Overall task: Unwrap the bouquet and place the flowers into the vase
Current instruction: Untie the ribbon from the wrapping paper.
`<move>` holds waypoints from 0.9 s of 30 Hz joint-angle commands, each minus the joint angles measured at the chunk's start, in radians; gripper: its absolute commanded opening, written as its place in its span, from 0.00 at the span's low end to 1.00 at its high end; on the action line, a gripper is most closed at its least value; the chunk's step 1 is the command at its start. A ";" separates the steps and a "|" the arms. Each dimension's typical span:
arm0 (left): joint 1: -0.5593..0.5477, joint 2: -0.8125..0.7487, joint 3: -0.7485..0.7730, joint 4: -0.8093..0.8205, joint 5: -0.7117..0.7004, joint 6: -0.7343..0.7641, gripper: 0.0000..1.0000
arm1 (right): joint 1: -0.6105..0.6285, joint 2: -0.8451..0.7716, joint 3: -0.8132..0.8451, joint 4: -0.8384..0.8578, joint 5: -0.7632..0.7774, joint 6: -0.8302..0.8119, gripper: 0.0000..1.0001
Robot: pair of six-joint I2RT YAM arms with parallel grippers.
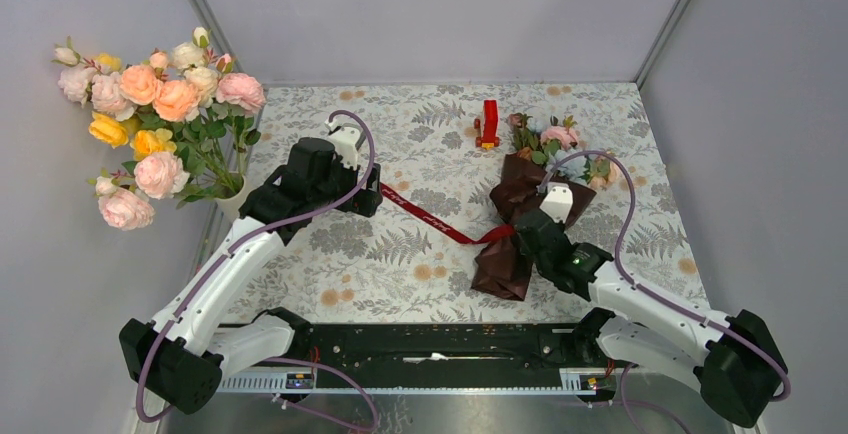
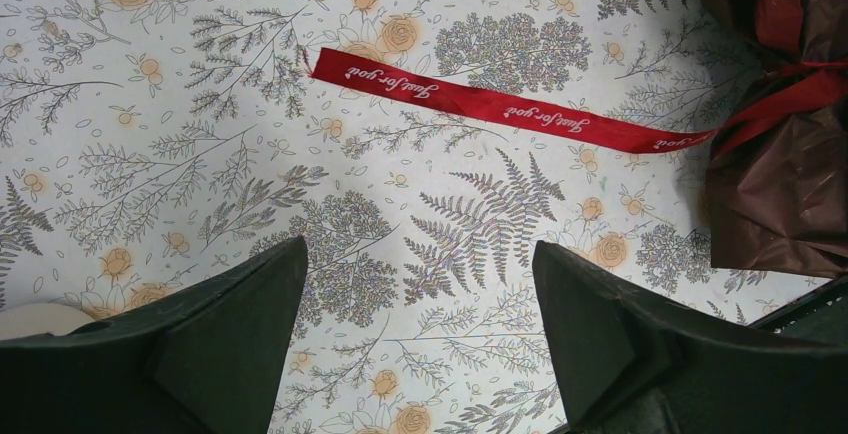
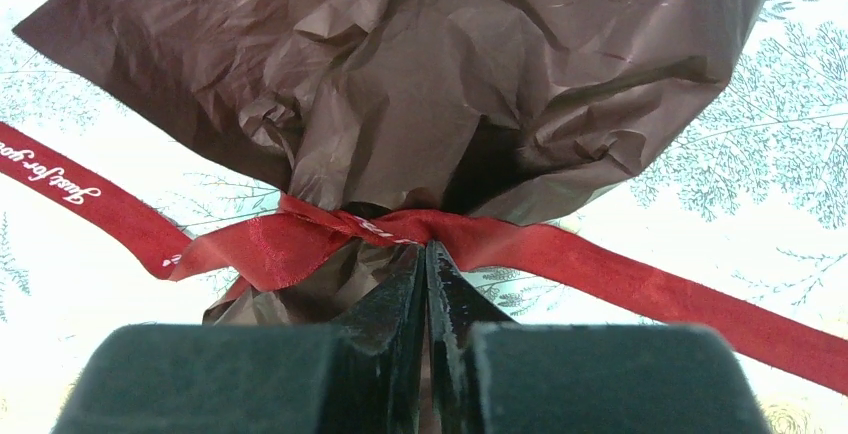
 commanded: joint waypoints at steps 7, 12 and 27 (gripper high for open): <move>0.004 -0.017 0.004 0.032 -0.016 0.011 0.90 | 0.008 -0.061 -0.017 -0.059 0.095 0.108 0.14; 0.004 -0.017 0.003 0.033 -0.015 0.011 0.90 | 0.009 -0.120 -0.004 -0.142 0.127 0.130 0.21; 0.004 -0.025 0.003 0.032 -0.012 0.011 0.91 | 0.006 -0.119 0.015 -0.110 -0.066 -0.042 0.42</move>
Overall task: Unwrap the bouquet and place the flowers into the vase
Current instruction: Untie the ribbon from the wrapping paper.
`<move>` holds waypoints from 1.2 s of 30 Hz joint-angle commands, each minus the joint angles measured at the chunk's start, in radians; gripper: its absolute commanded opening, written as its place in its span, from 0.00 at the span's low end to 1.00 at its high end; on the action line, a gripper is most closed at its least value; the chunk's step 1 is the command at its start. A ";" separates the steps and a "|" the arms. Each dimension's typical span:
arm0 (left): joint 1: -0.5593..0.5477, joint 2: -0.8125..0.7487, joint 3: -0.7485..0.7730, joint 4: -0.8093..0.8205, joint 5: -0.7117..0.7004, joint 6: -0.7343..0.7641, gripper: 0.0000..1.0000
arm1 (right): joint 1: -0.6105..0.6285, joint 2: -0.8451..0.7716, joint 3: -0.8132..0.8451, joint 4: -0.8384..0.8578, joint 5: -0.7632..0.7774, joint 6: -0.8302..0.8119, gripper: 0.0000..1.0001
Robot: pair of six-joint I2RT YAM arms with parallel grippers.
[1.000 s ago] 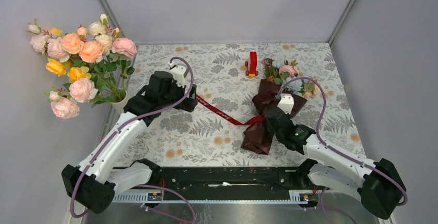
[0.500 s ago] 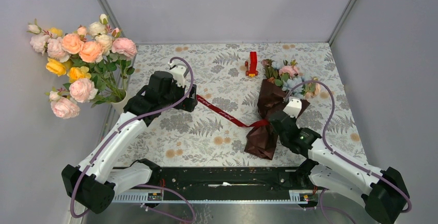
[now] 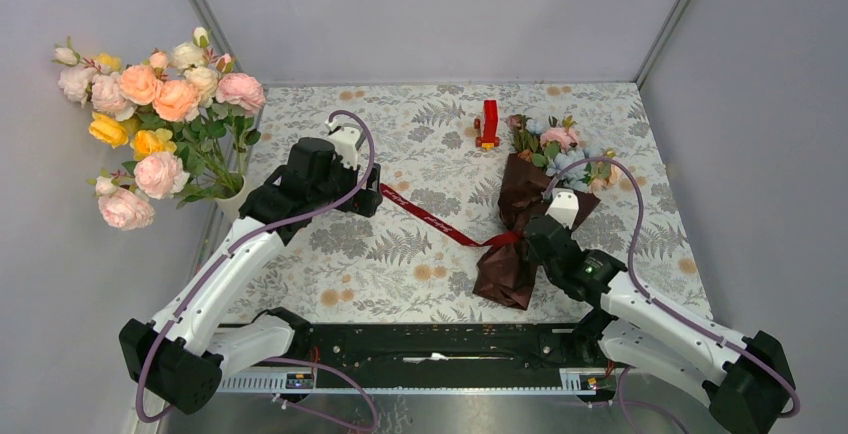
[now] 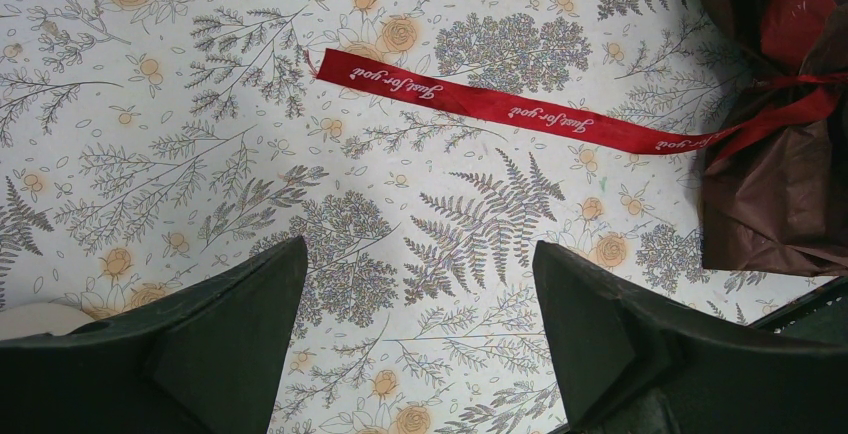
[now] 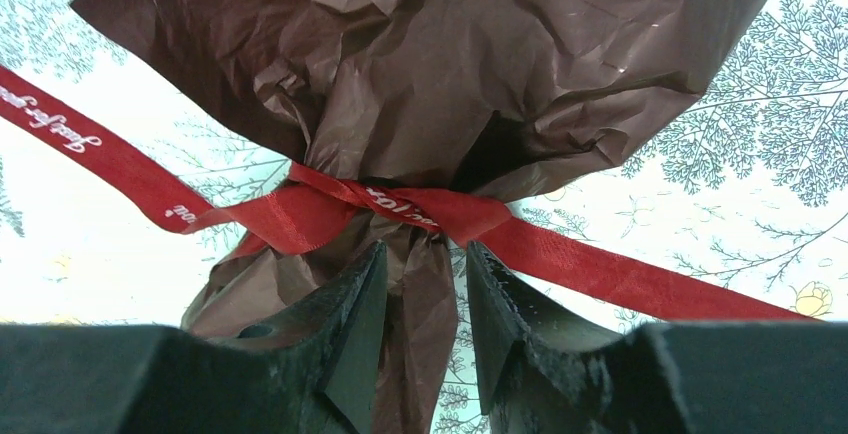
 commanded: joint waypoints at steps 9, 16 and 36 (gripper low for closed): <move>0.004 -0.023 0.003 0.034 -0.008 0.010 0.91 | 0.006 0.085 0.045 0.048 -0.105 -0.111 0.40; 0.004 -0.017 0.002 0.033 -0.006 0.010 0.91 | 0.006 0.155 0.077 0.082 -0.092 -0.144 0.40; 0.004 -0.016 0.003 0.033 -0.003 0.010 0.91 | 0.006 0.269 0.121 0.030 0.045 -0.070 0.33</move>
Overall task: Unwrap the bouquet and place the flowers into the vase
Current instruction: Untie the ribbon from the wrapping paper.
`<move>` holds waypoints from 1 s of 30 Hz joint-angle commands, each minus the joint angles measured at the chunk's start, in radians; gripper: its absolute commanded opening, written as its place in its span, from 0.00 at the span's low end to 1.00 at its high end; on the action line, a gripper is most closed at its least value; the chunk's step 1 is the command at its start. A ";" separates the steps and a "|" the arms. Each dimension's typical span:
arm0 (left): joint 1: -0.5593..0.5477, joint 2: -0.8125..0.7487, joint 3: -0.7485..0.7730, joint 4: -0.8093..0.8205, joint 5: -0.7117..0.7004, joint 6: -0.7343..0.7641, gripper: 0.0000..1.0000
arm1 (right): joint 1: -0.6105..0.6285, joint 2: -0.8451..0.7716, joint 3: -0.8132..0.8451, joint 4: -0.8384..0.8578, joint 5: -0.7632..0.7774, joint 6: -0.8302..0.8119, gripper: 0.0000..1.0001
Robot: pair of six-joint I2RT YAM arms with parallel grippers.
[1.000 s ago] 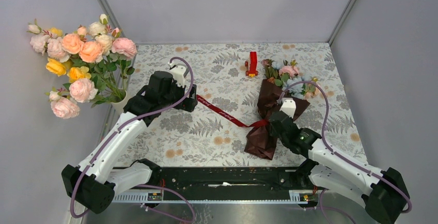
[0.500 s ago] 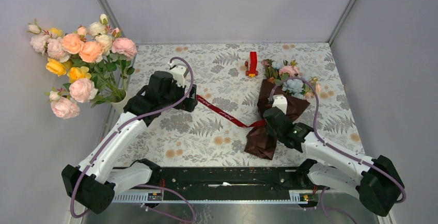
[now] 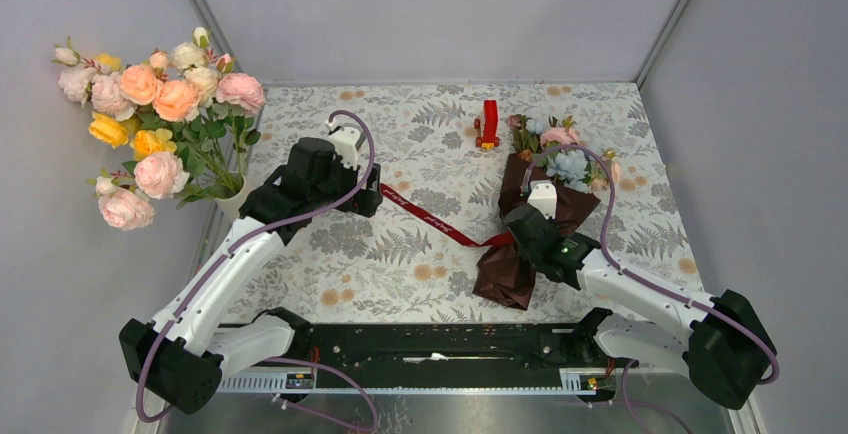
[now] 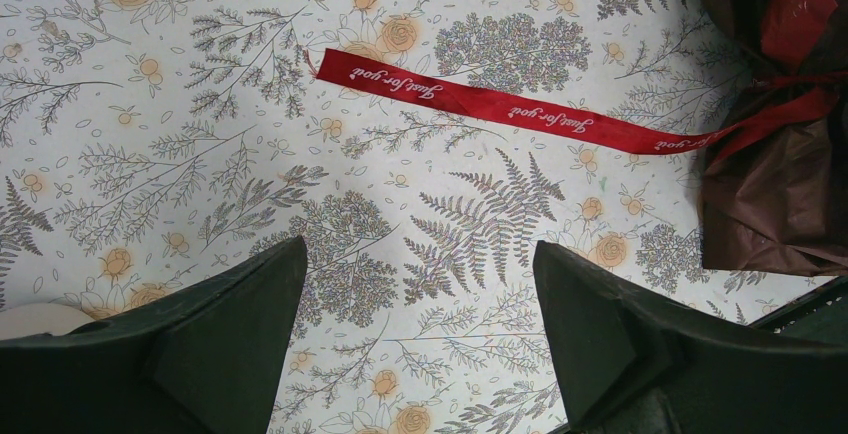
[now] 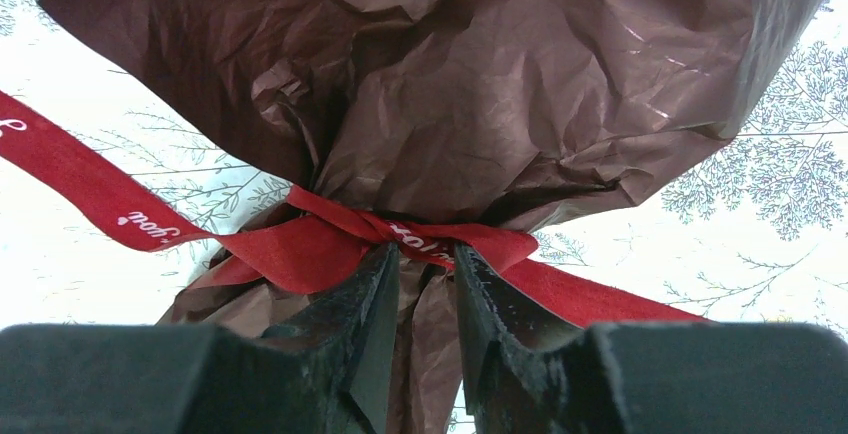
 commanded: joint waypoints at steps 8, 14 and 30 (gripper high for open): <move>0.004 -0.016 0.003 0.033 -0.006 0.011 0.91 | 0.005 0.046 0.036 -0.015 0.049 0.042 0.22; 0.004 -0.015 0.002 0.033 -0.008 0.011 0.91 | 0.005 0.016 0.033 -0.038 0.077 0.063 0.00; 0.004 -0.016 0.003 0.033 -0.009 0.011 0.91 | 0.005 -0.137 -0.020 -0.051 0.144 0.108 0.00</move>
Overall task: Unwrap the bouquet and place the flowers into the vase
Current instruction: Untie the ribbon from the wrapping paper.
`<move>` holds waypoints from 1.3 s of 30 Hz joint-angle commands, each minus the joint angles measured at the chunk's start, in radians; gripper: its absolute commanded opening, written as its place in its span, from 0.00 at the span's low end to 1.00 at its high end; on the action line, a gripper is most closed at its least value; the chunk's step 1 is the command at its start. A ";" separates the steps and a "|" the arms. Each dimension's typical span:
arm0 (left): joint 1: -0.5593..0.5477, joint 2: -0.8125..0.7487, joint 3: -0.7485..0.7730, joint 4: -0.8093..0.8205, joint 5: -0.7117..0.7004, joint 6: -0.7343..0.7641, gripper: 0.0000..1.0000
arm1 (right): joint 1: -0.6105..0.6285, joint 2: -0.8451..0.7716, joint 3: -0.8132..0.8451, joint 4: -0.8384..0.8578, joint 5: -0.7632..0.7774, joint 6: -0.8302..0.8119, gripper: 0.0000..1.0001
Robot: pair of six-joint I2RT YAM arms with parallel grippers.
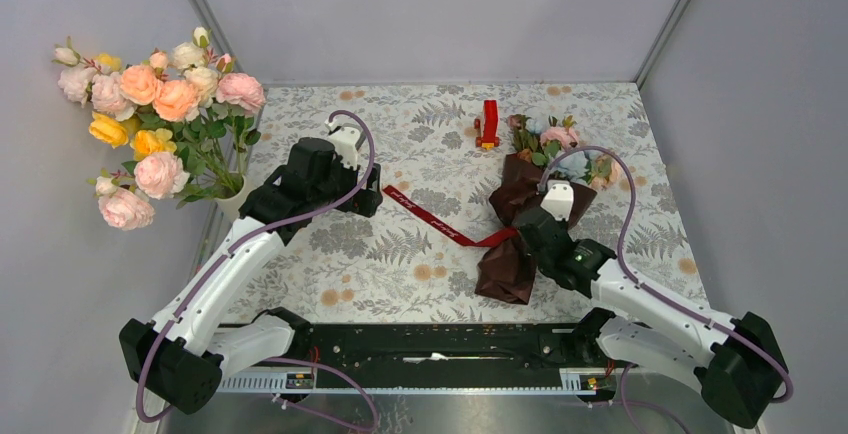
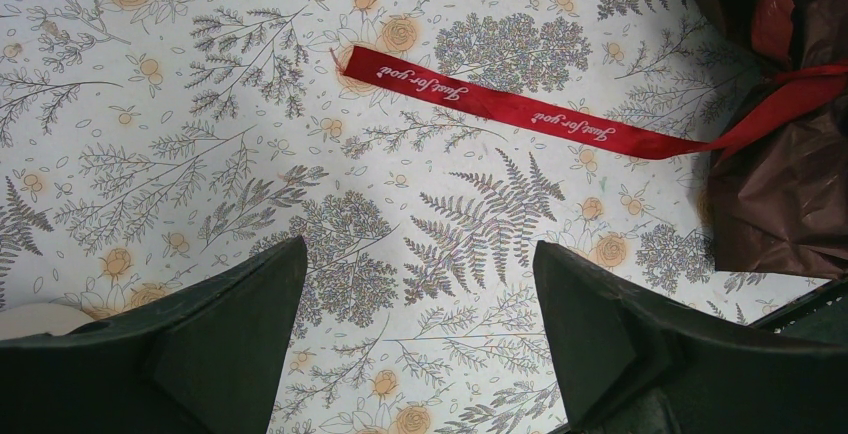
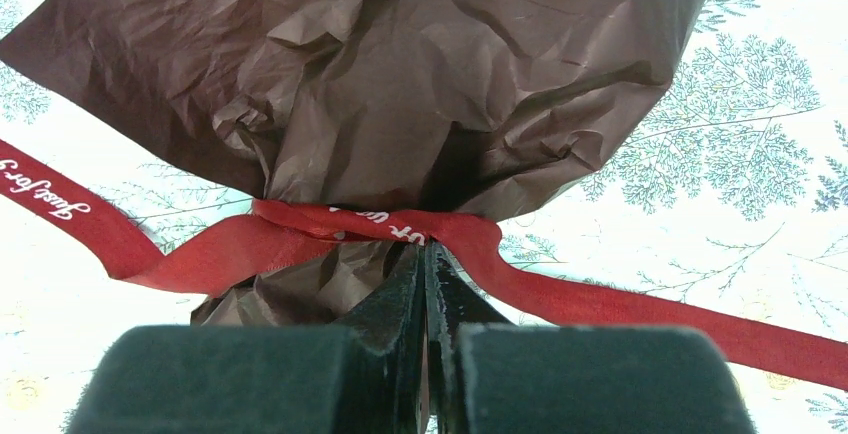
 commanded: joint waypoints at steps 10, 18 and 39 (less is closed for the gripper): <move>0.003 -0.030 0.025 0.033 0.048 -0.058 0.90 | 0.005 -0.126 -0.067 0.015 0.095 0.121 0.00; -0.095 -0.051 -0.074 0.318 0.171 -0.326 0.88 | 0.005 -0.192 -0.164 0.098 0.073 0.185 0.00; -0.492 0.598 0.002 1.063 0.317 -0.187 0.61 | 0.004 -0.396 -0.258 0.077 0.053 0.269 0.00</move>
